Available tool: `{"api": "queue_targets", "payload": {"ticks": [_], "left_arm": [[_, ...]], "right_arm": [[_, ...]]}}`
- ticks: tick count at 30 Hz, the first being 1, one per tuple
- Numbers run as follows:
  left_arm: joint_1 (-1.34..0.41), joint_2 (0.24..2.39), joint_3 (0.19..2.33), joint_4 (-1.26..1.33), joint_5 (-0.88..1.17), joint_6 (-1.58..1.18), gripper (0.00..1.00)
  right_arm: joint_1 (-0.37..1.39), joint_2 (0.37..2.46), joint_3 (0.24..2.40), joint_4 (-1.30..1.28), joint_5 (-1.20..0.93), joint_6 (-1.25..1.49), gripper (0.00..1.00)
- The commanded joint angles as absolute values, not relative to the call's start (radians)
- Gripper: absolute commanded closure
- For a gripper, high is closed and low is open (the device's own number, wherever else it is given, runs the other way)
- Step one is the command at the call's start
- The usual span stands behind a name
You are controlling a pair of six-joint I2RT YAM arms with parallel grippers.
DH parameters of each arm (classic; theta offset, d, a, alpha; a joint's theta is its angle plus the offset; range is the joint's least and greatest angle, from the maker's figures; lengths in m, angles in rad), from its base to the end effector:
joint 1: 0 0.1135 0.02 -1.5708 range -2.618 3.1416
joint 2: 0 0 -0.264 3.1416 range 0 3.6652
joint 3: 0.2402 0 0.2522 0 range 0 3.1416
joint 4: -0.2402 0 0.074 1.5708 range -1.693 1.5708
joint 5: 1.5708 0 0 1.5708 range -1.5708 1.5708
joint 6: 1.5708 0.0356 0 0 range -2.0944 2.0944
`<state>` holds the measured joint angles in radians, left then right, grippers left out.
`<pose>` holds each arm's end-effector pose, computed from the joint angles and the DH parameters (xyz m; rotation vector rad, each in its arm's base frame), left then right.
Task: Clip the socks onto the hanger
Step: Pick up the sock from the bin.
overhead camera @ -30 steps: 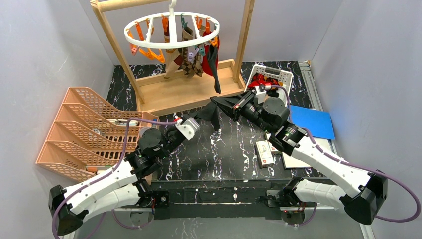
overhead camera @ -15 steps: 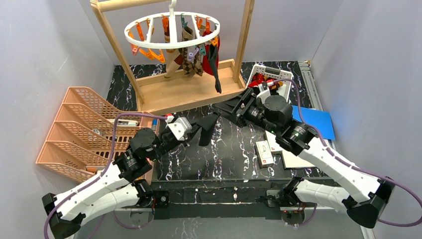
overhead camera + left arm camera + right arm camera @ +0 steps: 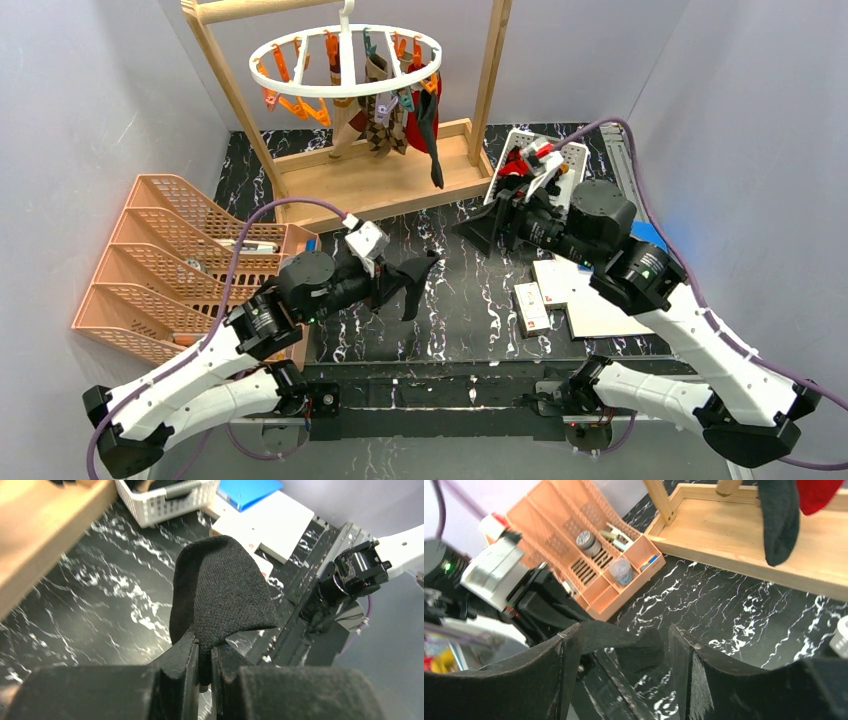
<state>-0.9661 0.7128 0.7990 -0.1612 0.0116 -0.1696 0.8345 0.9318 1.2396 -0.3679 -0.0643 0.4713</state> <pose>0.0954 -0.1388 0.3588 0.6756 1.5818 -0.8666 0.1240 0.1402 0.4502 -0.3654 1.6990 1.0380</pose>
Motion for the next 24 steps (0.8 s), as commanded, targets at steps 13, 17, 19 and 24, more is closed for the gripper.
{"api": "queue_targets", "payload": {"ticks": [13, 17, 19, 24], "left_arm": [[-0.973, 0.97, 1.114, -0.435, 0.035, -0.438, 1.0], [-0.973, 0.991, 1.148, -0.488, -0.011, -0.462, 1.0], [-0.973, 1.0, 1.16, -0.506, -0.029, -0.476, 1.0], [-0.973, 1.01, 1.182, -0.529, -0.043, -0.49, 1.0]], "right_arm": [[0.853, 1.121, 1.378, -0.462, -0.395, 0.083, 0.38], [0.867, 1.131, 1.393, -0.458, -0.377, 0.071, 0.37], [0.879, 1.143, 1.408, -0.466, -0.367, 0.062, 0.37], [0.938, 1.194, 1.456, -0.531, -0.299, 0.037, 0.37]]}}
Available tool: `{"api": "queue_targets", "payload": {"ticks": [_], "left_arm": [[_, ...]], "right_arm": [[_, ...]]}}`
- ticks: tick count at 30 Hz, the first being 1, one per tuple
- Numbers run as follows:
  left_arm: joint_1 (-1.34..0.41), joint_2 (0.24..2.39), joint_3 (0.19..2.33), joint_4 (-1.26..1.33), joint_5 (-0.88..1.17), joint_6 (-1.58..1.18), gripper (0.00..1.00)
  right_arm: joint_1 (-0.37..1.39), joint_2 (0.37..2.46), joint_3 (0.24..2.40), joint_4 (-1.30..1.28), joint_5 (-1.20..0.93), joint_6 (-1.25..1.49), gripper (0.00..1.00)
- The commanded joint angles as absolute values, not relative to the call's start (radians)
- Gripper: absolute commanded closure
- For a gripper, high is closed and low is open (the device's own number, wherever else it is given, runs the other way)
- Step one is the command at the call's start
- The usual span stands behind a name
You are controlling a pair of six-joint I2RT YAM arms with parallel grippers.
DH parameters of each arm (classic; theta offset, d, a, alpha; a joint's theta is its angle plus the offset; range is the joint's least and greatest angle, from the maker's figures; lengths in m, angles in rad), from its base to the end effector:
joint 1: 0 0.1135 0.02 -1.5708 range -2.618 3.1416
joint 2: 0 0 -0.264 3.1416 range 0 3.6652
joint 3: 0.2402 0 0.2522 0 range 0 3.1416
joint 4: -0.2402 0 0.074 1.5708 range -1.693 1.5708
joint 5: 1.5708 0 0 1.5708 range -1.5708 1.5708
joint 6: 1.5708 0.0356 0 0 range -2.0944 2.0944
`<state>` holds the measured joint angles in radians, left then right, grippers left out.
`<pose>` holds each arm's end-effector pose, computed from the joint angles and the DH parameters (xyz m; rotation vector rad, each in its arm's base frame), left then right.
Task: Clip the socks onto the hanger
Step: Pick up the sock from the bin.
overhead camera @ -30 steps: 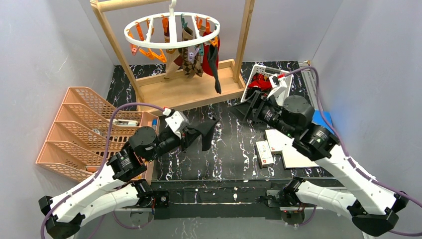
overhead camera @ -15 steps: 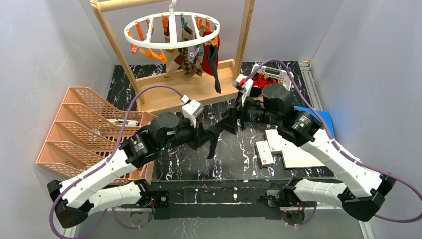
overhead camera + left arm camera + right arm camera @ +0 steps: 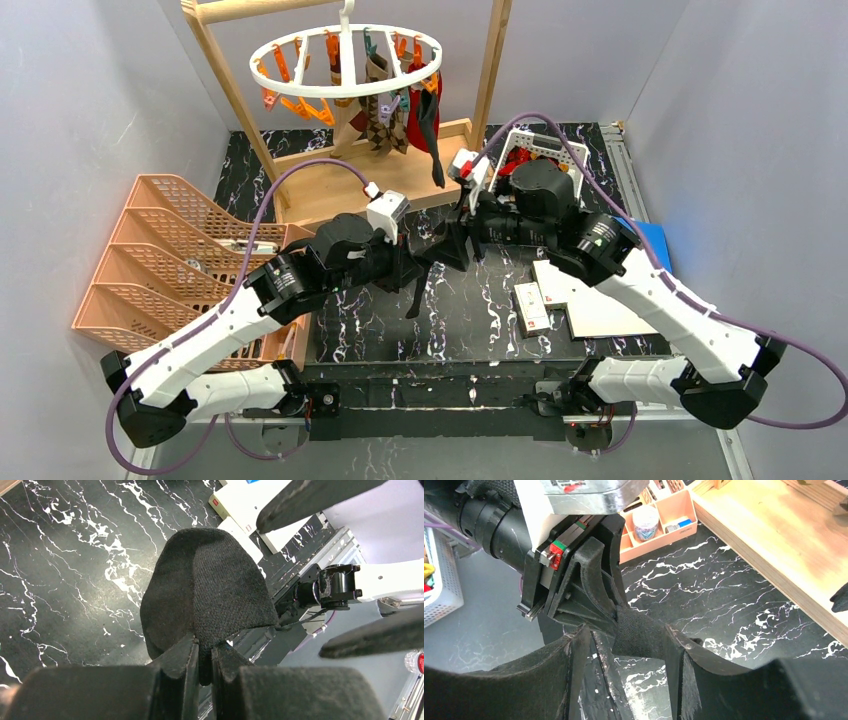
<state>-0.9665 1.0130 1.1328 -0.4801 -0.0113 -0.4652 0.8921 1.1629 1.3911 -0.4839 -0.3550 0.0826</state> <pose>0.1247 -0.1799 0.3877 0.5006 1.9875 -0.9219 0.1437 0.1979 0.4425 -0.9966 1.6536 0.9947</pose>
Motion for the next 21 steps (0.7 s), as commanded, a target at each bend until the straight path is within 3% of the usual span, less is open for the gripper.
{"api": "queue_targets", "payload": {"ticks": [1, 15, 21], "left_arm": [[-0.973, 1.01, 1.184, -0.529, -0.045, -0.492, 1.0], [-0.973, 0.974, 1.176, -0.536, -0.066, -0.5, 1.0], [-0.973, 0.961, 1.165, -0.535, -0.068, -0.5, 1.0]], "right_arm": [[0.954, 1.205, 1.467, -0.548, -0.276, 0.029, 0.37], [1.08, 1.263, 1.501, -0.591, 0.007, 0.002, 0.45], [1.092, 1.262, 1.493, -0.581, 0.082, 0.002, 0.55]]}}
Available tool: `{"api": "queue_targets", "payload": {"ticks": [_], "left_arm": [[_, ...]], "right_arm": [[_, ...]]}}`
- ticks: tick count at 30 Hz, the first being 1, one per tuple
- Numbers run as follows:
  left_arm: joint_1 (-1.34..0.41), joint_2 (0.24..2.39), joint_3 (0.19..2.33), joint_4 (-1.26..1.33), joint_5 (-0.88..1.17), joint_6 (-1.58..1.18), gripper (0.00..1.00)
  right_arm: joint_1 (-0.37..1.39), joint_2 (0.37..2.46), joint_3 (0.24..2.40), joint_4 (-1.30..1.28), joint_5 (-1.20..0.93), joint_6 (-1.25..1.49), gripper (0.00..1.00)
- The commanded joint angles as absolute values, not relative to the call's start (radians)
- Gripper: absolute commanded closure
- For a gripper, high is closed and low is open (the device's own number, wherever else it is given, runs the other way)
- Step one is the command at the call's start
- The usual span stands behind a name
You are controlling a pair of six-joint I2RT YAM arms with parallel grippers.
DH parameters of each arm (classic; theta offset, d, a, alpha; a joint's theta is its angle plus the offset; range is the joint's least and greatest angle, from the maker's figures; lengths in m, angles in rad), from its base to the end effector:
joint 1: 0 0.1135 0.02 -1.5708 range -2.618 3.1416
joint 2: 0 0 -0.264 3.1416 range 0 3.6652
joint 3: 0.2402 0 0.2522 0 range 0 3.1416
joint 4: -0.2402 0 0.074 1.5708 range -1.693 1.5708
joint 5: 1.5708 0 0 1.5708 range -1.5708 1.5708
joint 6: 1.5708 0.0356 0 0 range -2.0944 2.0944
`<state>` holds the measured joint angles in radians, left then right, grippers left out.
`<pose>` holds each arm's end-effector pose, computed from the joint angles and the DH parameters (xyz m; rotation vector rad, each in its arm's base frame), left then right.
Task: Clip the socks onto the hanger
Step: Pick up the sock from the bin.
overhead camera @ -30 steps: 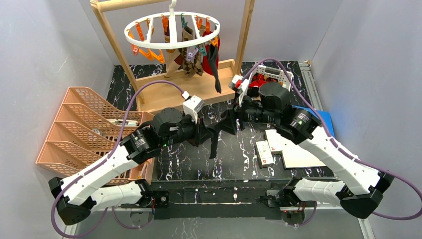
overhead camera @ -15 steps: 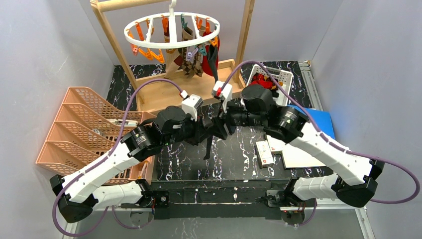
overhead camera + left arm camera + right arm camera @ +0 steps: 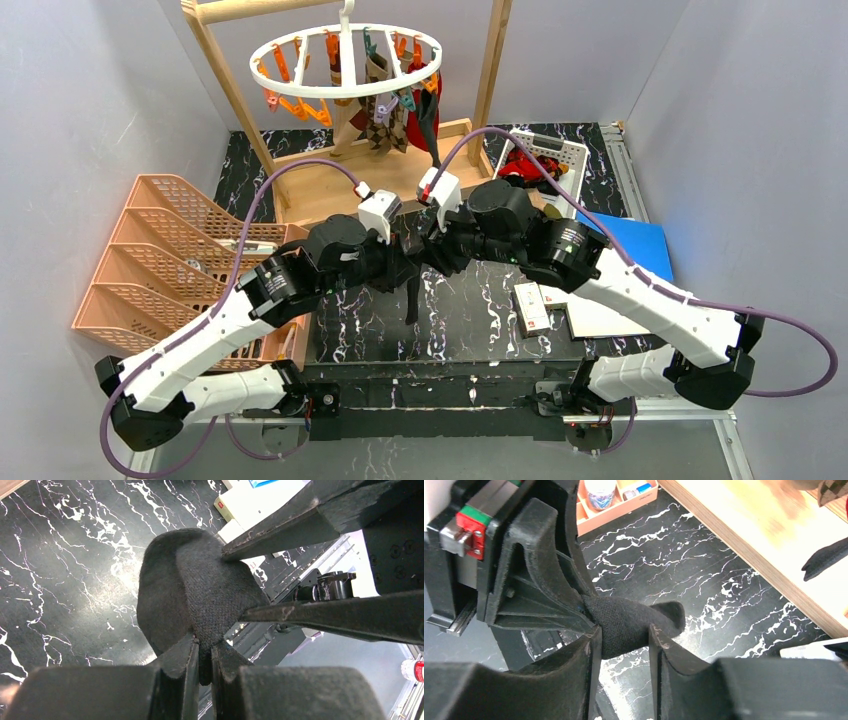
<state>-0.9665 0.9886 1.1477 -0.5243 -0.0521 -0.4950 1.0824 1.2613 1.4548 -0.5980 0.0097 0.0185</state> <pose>0.1206 -0.1714 0.3929 0.4428 2.0006 -0.9013 0.1266 0.2376 0.4278 -1.0312 1.7651 0.6969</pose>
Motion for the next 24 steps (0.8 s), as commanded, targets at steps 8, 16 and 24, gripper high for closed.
{"api": "queue_targets", "payload": {"ticks": [8, 16, 24], "left_arm": [[-0.973, 0.952, 1.165, -0.518, -0.056, -0.489, 1.0], [-0.973, 0.851, 1.111, -0.474, -0.249, -0.42, 0.38], [-0.973, 0.531, 0.88, -0.163, -0.427, -0.369, 0.02]], "right_arm": [[1.105, 1.265, 1.492, -0.561, 0.067, 0.002, 0.88], [1.106, 1.234, 1.469, -0.51, 0.136, 0.161, 0.99], [1.104, 1.119, 1.265, -0.309, 0.214, 0.494, 0.99]]}}
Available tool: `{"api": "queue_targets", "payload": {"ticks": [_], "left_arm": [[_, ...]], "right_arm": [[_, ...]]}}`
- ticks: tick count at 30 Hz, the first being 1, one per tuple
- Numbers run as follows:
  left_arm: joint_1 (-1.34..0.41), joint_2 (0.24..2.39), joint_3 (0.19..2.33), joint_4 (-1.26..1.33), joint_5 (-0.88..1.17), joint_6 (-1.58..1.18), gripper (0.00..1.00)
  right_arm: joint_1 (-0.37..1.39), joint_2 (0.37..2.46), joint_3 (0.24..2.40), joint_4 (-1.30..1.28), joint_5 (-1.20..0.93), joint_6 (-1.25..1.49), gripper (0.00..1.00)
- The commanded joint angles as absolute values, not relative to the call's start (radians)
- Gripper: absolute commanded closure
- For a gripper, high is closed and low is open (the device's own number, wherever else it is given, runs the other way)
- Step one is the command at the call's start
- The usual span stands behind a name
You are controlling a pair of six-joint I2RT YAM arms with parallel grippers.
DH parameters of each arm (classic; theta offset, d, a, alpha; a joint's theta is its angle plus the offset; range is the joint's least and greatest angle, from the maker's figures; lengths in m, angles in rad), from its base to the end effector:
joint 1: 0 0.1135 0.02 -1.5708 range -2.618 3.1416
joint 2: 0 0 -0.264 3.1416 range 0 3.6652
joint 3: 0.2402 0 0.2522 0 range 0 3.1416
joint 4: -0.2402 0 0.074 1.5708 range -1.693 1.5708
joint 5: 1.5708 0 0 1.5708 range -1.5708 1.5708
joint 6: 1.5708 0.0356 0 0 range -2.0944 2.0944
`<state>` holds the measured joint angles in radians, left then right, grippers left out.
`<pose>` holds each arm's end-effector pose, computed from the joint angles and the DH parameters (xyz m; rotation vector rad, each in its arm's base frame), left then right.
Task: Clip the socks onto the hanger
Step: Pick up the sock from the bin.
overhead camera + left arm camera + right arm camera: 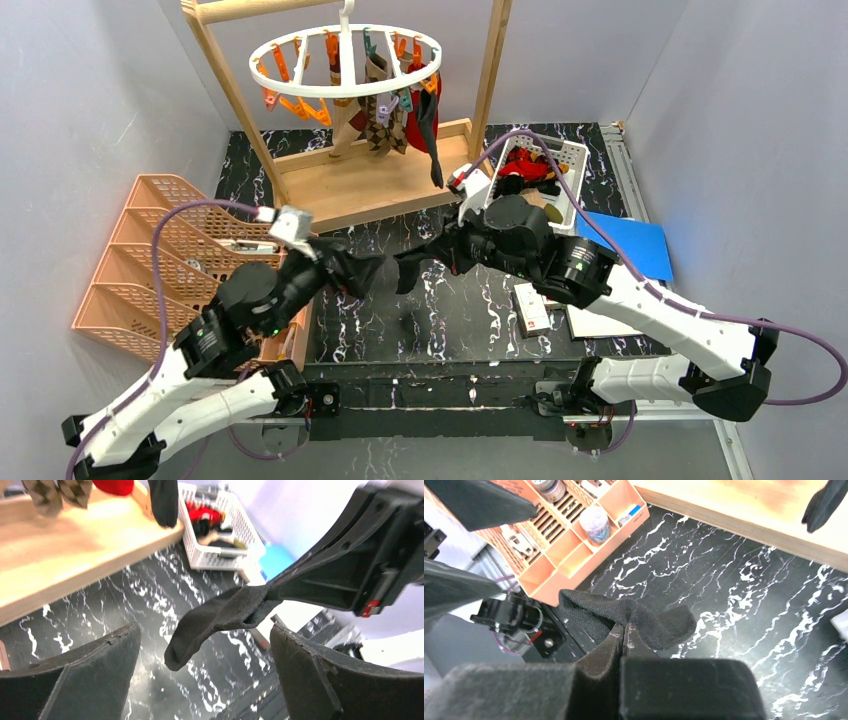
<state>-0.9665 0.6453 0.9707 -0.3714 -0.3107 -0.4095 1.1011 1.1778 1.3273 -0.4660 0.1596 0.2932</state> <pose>0.0827 -0.1006 0.4025 0.2173 1.6618 -0.8047 0.1209 0.2256 0.4192 -0.6661 1.8474 0.7921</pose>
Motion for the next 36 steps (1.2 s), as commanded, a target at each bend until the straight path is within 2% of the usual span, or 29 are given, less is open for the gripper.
{"api": "queue_targets", "payload": {"ticks": [1, 7, 10, 12, 13, 14, 15, 18, 20, 27, 36], "left_arm": [[-0.973, 0.505, 0.855, -0.128, -0.429, -0.369, 0.02], [-0.973, 0.487, 0.792, -0.011, -0.301, -0.337, 0.02], [-0.973, 0.529, 0.808, -0.024, -0.305, -0.341, 0.17], [-0.973, 0.556, 0.823, -0.027, -0.297, -0.345, 0.37], [-0.973, 0.571, 0.834, -0.032, -0.297, -0.355, 0.44], [-0.973, 0.588, 0.846, -0.04, -0.296, -0.371, 0.46], [-0.973, 0.608, 0.858, -0.053, -0.295, -0.387, 0.44], [-0.973, 0.656, 0.896, -0.106, -0.307, -0.454, 0.26], [-0.973, 0.68, 0.909, -0.129, -0.313, -0.517, 0.24], [-0.973, 0.74, 0.908, -0.114, -0.285, -0.657, 0.27], [-0.973, 0.827, 0.911, -0.102, -0.241, -0.75, 0.36]], "right_arm": [[1.104, 1.111, 1.246, -0.292, 0.22, 0.527, 0.99], [1.104, 1.092, 1.193, -0.225, 0.216, 0.641, 0.99], [1.104, 1.086, 1.187, -0.228, 0.231, 0.65, 0.99], [1.104, 1.071, 1.17, -0.226, 0.252, 0.657, 0.99], [1.104, 1.061, 1.157, -0.224, 0.266, 0.661, 0.99], [1.104, 1.051, 1.143, -0.221, 0.282, 0.667, 0.99], [1.104, 1.04, 1.13, -0.218, 0.302, 0.673, 0.99], [1.104, 1.009, 1.088, -0.2, 0.359, 0.695, 0.99], [1.104, 0.996, 1.067, -0.186, 0.389, 0.708, 0.99], [1.104, 0.995, 1.037, -0.137, 0.441, 0.747, 0.99], [1.104, 1.009, 1.013, -0.051, 0.461, 0.792, 0.99]]}}
